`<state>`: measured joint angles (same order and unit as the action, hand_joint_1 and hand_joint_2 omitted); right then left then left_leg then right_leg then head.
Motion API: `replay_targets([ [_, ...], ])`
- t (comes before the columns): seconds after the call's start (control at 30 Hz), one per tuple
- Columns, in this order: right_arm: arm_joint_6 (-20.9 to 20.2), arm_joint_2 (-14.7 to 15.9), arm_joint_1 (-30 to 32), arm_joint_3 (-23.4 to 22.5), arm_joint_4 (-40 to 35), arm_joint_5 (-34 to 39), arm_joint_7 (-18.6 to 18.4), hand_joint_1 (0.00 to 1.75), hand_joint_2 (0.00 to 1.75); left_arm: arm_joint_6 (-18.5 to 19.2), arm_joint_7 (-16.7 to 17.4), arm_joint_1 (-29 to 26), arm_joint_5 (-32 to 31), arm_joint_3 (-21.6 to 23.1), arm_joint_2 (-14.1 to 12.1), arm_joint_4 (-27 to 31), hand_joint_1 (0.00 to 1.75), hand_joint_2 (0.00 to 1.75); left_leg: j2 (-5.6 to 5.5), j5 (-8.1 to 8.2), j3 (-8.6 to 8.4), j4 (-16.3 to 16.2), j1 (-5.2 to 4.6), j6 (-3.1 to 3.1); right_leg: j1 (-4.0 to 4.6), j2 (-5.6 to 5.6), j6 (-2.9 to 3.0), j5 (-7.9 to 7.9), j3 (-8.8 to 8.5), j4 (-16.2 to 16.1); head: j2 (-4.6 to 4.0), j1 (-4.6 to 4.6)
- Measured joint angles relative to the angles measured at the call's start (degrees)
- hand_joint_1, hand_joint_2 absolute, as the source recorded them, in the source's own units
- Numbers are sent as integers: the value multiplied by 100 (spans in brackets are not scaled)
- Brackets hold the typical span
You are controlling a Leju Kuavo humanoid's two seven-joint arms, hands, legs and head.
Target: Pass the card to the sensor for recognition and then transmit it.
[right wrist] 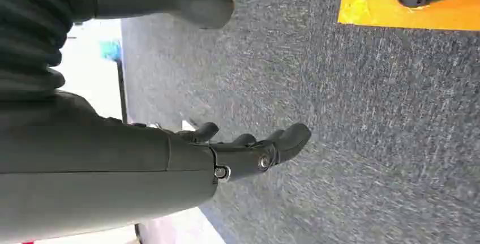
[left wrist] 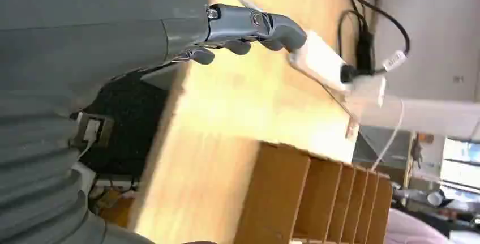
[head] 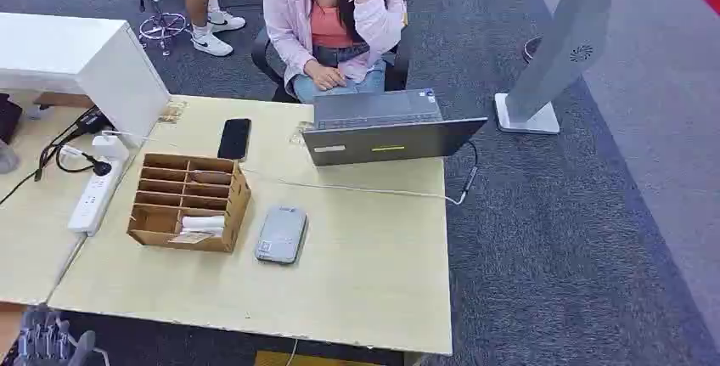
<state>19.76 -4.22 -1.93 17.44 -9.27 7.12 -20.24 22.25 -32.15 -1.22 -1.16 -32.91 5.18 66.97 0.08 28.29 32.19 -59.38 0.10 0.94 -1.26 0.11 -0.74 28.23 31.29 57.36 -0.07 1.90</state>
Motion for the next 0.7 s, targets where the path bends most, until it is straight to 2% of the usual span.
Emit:
replay_targets([
  [0.07, -8, 2, 0, 8, 0, -2, 0, 0, 175, -32, 19, 23, -36, 32, -4, 8, 0, 175, 0, -1, 0, 0, 0, 0, 0, 0, 0, 0, 0, 0, 0, -2],
  [0.13, -146, 63, -4, 205, 2, -144, 37, 0, 175, -943, 454, 780, -1199, 895, -183, 83, 0, 175, -1, -12, 4, 0, 0, 0, -1, 2, -6, -11, 2, 0, 0, 0],
  [0.17, -207, 76, -8, 242, 2, -183, 44, 0, 175, -1188, 594, 997, -1581, 1136, -229, 83, 0, 175, 0, -13, 5, -1, 0, 0, 0, 1, -4, -13, 4, 0, 0, -4],
  [0.7, -435, 146, -41, 555, 2, -424, 129, 0, 175, -2542, 1478, 2353, -3941, 2487, -500, -162, 0, 175, 1, -19, 10, -2, -1, -2, 0, 8, -4, -21, 10, 0, 0, 0],
])
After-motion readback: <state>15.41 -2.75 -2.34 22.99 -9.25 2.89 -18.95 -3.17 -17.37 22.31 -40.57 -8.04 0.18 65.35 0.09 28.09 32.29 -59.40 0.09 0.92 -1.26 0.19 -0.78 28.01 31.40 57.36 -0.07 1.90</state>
